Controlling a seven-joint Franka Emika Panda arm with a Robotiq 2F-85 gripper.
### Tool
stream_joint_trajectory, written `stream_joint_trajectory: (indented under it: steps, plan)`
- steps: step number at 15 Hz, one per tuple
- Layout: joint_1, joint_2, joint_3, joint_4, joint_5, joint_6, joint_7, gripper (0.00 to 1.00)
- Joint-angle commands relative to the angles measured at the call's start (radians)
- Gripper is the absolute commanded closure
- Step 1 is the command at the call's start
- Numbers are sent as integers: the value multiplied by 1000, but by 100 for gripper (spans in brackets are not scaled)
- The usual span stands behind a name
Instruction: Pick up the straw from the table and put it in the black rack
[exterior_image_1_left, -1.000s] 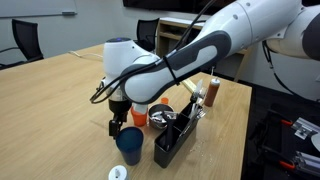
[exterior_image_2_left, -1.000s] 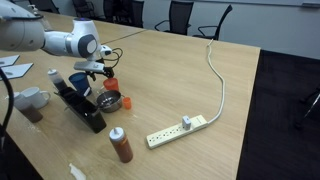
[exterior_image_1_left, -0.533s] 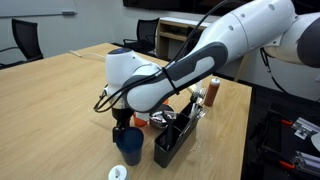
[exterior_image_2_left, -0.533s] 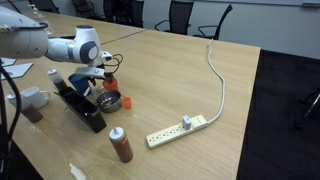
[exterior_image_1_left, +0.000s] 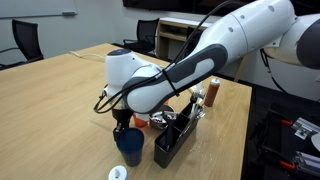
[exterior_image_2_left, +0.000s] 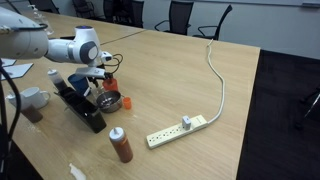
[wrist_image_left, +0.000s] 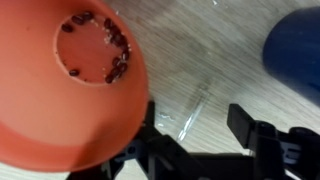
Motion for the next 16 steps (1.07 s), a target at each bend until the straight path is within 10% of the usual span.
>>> stream_joint_trajectory:
  steps: [1,7,16]
  plan:
    - [8,12,-12,24,-13,6,-2,56]
    - [7,13,-19,26,-19,4,-3,97]
    - [0,-11,-12,13,-11,19,1,97]
